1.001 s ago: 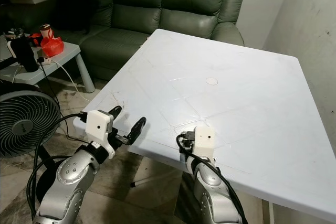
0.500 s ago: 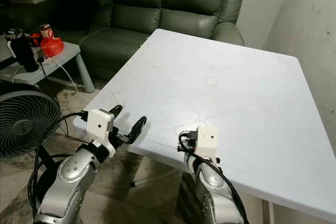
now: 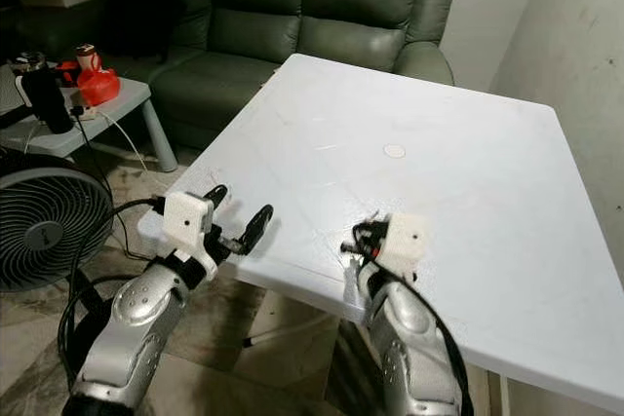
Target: Hang keys on a hook
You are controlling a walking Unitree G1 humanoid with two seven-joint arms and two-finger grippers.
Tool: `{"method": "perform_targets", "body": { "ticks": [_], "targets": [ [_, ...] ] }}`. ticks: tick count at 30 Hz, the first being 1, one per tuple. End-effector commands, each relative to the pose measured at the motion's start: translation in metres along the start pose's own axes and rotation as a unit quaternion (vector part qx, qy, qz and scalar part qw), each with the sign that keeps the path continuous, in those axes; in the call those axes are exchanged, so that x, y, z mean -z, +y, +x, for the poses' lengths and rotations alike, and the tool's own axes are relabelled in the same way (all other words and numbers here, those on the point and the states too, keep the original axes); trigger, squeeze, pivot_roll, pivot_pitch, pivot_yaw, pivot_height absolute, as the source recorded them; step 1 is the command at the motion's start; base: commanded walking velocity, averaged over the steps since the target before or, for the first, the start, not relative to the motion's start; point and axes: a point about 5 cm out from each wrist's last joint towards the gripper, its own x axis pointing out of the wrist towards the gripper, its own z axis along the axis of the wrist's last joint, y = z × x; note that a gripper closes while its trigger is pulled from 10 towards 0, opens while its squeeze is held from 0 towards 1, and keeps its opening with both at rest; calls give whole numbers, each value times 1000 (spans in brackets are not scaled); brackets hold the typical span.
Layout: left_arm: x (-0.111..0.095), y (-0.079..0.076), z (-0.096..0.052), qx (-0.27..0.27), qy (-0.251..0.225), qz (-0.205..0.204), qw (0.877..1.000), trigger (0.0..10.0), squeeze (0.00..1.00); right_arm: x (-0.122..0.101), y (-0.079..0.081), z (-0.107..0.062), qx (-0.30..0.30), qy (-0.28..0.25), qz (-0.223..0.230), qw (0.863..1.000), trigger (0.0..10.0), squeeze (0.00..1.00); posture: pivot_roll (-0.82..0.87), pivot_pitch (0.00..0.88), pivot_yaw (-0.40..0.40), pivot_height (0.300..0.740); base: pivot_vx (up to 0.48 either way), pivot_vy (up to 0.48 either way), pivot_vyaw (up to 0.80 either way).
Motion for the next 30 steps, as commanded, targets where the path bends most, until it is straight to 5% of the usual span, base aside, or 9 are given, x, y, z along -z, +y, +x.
{"method": "perform_targets", "body": {
  "ticks": [1,7,12,14,15,16,20,30],
  "targets": [
    [-4,4,4,-9,-9,-3,1000,10000,0,-17,0,1,-6,-40,25,999,0,0,32,0,-39,740,0,0,0],
    [-28,19,27,-36,-44,-55,997,10000,0,-49,0,5,-18,-106,41,993,0,0,24,0,-34,740,0,0,0],
    [-42,28,38,-49,-57,-58,996,10000,0,-61,-1,5,-21,-134,33,990,0,0,12,0,-25,740,0,0,0],
    [-51,33,43,-55,-63,-60,995,10000,0,-69,-2,3,-23,-154,21,988,4118,0,8,0,-22,740,0,0,0],
    [-56,36,46,-57,-70,-58,994,10000,0,-73,-3,1,-26,-162,7,986,4118,0,5,0,-19,740,0,0,0],
    [-59,38,46,-57,-73,-55,994,10000,0,-74,-4,0,-27,-167,6,986,10000,0,0,0,-15,740,0,0,0],
    [-62,46,47,-63,-75,-58,994,10000,0,-79,-7,-7,-45,-198,-16,979,10000,0,-7,0,-9,740,0,0,0],
    [-45,57,44,-95,-44,-73,992,10000,0,-51,-20,-6,3,-136,-99,986,10000,0,-24,0,1,740,0,0,-65]
  ]
}}
